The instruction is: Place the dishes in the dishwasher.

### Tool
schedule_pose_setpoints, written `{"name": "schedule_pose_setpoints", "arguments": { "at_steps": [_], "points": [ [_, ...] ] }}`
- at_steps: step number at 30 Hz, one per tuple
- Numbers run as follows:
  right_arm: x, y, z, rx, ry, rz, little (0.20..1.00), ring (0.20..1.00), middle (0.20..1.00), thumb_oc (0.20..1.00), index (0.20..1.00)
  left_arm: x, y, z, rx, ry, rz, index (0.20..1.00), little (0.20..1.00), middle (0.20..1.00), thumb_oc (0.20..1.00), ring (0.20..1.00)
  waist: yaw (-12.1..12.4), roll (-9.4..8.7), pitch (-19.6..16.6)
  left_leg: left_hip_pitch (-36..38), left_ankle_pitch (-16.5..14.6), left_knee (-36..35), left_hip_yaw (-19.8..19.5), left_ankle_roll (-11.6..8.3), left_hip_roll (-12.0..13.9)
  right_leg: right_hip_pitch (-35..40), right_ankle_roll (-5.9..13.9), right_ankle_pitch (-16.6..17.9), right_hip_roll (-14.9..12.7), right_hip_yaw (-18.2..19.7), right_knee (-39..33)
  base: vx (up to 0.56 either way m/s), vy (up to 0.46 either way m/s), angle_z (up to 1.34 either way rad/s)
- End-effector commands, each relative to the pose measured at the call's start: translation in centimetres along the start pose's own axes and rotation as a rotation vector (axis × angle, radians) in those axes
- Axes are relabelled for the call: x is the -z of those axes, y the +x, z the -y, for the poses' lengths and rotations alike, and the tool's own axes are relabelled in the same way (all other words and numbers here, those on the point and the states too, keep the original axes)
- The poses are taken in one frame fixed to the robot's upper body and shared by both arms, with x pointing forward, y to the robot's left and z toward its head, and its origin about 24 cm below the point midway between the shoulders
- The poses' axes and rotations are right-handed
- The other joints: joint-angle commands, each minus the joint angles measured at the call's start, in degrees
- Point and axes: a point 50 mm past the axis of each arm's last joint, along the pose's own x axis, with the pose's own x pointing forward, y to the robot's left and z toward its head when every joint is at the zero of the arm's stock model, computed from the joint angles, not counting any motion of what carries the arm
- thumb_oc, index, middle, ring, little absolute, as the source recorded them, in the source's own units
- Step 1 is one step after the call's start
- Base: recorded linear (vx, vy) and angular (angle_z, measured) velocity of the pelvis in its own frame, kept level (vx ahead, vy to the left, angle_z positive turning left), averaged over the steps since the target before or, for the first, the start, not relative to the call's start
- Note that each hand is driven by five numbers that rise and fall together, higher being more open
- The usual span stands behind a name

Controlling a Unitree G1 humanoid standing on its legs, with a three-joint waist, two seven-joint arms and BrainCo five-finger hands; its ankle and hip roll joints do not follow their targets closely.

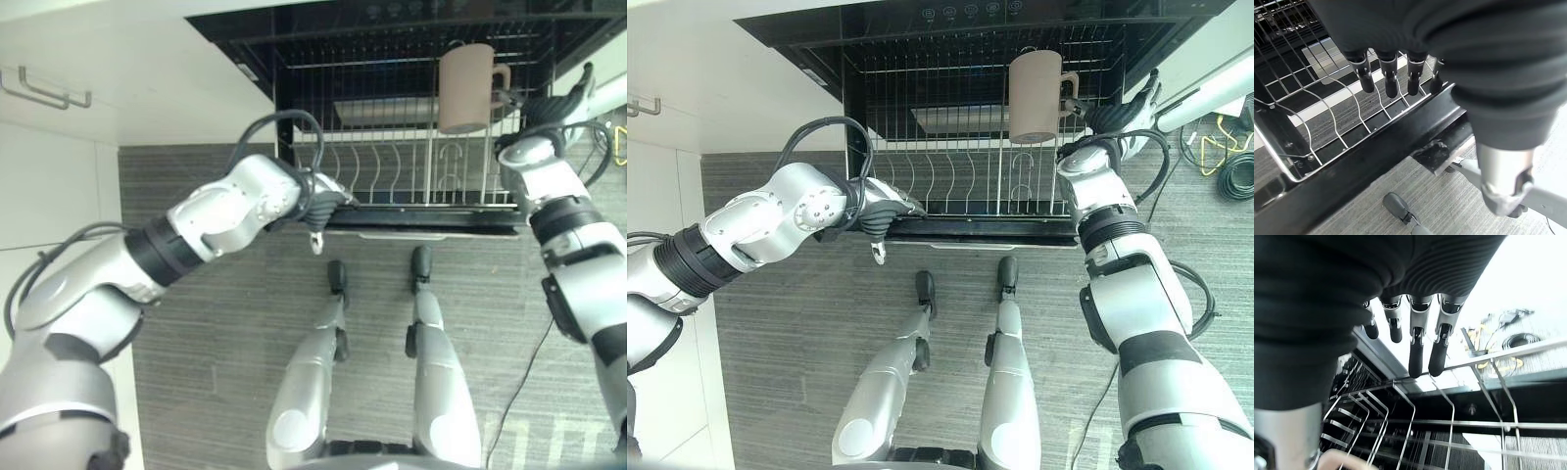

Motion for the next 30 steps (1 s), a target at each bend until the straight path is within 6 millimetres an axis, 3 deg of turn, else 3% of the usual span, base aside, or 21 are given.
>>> {"name": "schedule_pose_setpoints", "arguments": {
  "at_steps": [1,9,13,15,19,21,26,30],
  "points": [
    [-2.2,0.5,1.2,0.081,0.122,0.096,1.0,1.0,1.0,1.0,1.0,-0.5,-0.3,1.8,0.029,0.014,0.043,1.0,1.0,1.0,1.0,1.0,1.29,2.51,-0.61,-1.58,-1.63,2.58,2.31,-1.26,0.16,1.04,4.03,-4.16,-2.75,-3.8,3.25,0.0,0.0,0.0],
    [-5.3,-3.2,0.2,-0.064,0.379,0.247,1.0,1.0,1.0,1.0,1.0,-0.3,-0.4,3.4,0.009,-0.031,-0.001,1.0,1.0,1.0,1.0,1.0,0.12,1.79,-0.61,-2.0,-1.65,2.65,2.69,-1.0,0.39,0.4,3.73,-4.16,-2.39,-2.84,3.35,0.01,0.009,-0.06],
    [-7.4,-7.3,-0.3,-0.352,0.525,0.38,1.0,1.0,1.0,1.0,1.0,0.2,-0.5,4.1,-0.115,-0.2,-0.005,1.0,1.0,1.0,1.0,1.0,-0.86,0.89,-0.61,-2.71,-1.65,2.95,3.06,-0.9,0.66,-0.33,3.47,-4.3,-2.17,-2.02,3.55,-0.01,0.01,-0.06],
    [-7.4,-9.1,0.0,-0.482,0.598,0.431,1.0,1.0,1.0,1.0,1.0,0.4,-0.6,4.4,-0.2,-0.283,-0.005,1.0,1.0,1.0,1.0,1.0,-1.33,0.54,-0.61,-2.56,-1.49,2.77,3.25,-0.83,0.74,-0.36,3.35,-4.4,-2.02,-1.67,3.65,-0.01,0.007,-0.02],
    [-5.8,-11.1,1.2,-0.573,0.664,0.469,1.0,1.0,1.0,1.0,1.0,1.8,-1.8,4.1,-0.38,-0.378,-0.041,1.0,1.0,1.0,1.0,1.0,-2.87,-0.02,-0.61,-1.44,-1.48,2.62,4.09,-0.7,0.97,0.26,3.23,-4.89,-1.84,-1.03,4.09,-0.01,0.013,-0.02],
    [-4.3,-11.8,2.5,-0.603,0.653,0.47,1.0,1.0,1.0,1.0,1.0,3.1,-3.6,2.6,-0.512,-0.423,-0.071,1.0,1.0,1.0,1.0,1.0,-4.23,-0.34,-0.61,0.53,-1.52,2.13,4.95,-0.85,1.05,1.64,3.28,-5.19,-1.81,-0.83,4.01,-0.02,0.026,-0.09],
    [-2.8,-12.4,3.1,-0.64,0.597,0.472,1.0,1.0,1.0,1.0,1.0,4.0,-4.9,1.7,-0.637,-0.471,-0.106,1.0,1.0,1.0,1.0,1.0,-5.56,-0.1,-0.61,4.03,-1.91,1.51,5.81,-1.1,1.05,4.3,3.2,-5.83,-1.91,-0.81,4.01,0.0,0.042,-0.1],
    [-0.1,-12.7,2.8,-0.702,0.507,0.379,1.0,1.0,1.0,1.0,1.0,4.8,-5.9,2.5,-0.736,-0.48,-0.15,1.0,1.0,1.0,1.0,1.0,-6.3,0.54,-1.97,9.4,-2.34,-0.05,6.44,-1.23,0.82,8.73,2.95,-7.02,-2.07,-1.22,3.82,0.06,0.074,-0.13]
  ]
}}
